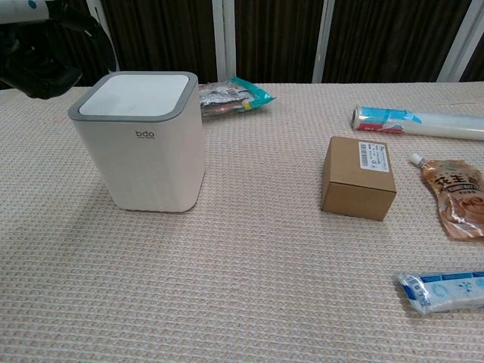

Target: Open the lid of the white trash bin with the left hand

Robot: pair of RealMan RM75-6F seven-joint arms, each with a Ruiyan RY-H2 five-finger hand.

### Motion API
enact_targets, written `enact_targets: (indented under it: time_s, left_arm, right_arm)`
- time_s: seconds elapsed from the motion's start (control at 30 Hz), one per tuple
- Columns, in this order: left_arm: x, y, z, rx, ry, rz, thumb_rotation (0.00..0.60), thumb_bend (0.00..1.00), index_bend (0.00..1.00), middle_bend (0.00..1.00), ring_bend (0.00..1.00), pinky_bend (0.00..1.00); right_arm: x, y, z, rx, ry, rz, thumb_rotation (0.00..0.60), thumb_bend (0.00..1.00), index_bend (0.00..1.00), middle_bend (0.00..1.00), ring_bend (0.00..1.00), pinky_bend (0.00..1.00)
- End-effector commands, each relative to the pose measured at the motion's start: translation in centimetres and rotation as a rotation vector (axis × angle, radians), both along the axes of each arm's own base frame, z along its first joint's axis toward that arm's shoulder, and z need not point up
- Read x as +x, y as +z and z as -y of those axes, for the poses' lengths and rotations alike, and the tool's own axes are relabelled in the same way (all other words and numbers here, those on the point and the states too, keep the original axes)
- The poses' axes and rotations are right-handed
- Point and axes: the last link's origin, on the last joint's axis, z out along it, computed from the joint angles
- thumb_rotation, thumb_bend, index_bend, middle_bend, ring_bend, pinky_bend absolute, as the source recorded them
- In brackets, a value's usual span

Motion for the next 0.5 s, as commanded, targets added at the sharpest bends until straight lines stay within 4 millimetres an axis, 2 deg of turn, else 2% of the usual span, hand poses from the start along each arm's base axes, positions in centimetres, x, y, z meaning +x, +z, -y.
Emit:
enact_targets:
  time_s: [0.03, 0.5]
  left_arm:
    - [0.0, -0.4, 0.0, -0.010, 0.003, -0.010, 0.600, 0.77, 0.34, 0.92, 0.88, 0.80]
    - [0.0, -2.7, -0.2, -0.051, -0.015, -0.084, 0.600, 0.77, 0.34, 0.93, 0.89, 0.82]
  right_arm:
    - [0.0, 0.1, 0.0, -0.003, 0.000, 0.003, 0.600, 0.30, 0.12, 0.01, 0.03, 0.02]
    - [0.0, 0.2, 0.1, -0.003, -0.004, 0.018, 0.600, 0.30, 0.12, 0.01, 0.03, 0.02]
